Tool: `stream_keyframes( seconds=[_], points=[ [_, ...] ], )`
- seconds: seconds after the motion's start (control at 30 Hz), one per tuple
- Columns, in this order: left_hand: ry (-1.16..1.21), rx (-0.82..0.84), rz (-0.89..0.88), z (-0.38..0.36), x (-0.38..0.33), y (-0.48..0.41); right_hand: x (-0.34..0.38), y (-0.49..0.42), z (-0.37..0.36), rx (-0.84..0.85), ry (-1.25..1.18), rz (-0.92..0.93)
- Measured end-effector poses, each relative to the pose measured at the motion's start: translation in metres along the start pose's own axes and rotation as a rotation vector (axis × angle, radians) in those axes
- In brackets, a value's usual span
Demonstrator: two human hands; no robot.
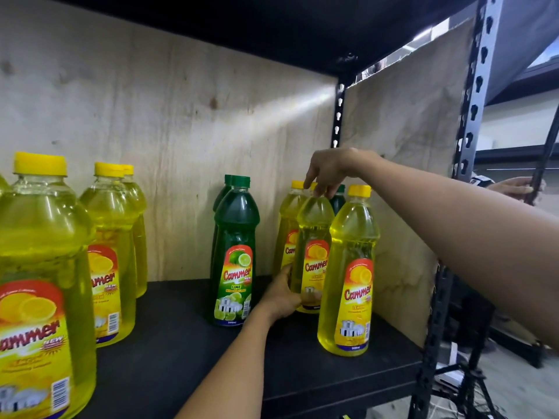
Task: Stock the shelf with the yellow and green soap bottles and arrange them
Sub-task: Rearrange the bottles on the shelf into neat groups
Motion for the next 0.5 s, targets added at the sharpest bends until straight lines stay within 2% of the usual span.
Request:
stream_keyframes(
  seconds=[0.07, 0.13, 0.2, 0.3, 0.4, 0.5],
  points=[
    [0.004, -0.005, 0.009, -0.001, -0.003, 0.0, -0.004, 0.002, 0.003, 0.004, -0.062, 0.005],
    [0.033, -0.053, 0.006, 0.002, -0.012, 0.001, -0.015, 0.004, 0.012, -0.066, -0.153, 0.013],
    [0.118, -0.172, -0.041, 0.01, -0.028, 0.005, -0.031, 0.008, 0.023, -0.189, -0.203, -0.002],
    [0.152, -0.385, -0.209, 0.024, -0.066, 0.013, -0.062, 0.012, 0.025, -0.307, -0.251, -0.072],
    [0.103, -0.545, -0.355, 0.037, -0.117, 0.013, -0.085, 0.01, 0.012, -0.297, -0.302, -0.105],
    [-0.073, -0.644, -0.425, 0.052, -0.175, 0.005, -0.088, 0.007, -0.009, -0.224, -0.408, -0.129]
  ],
)
Point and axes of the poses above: each hand's wrist, its own y-axis away from the middle knuckle, its own z-axis out of the back of the hand, x = y × z, the point moved 7 cm from there along -y, towards the middle knuckle, and after that the axes turned 6 degrees about x, right-handed, at the moved point
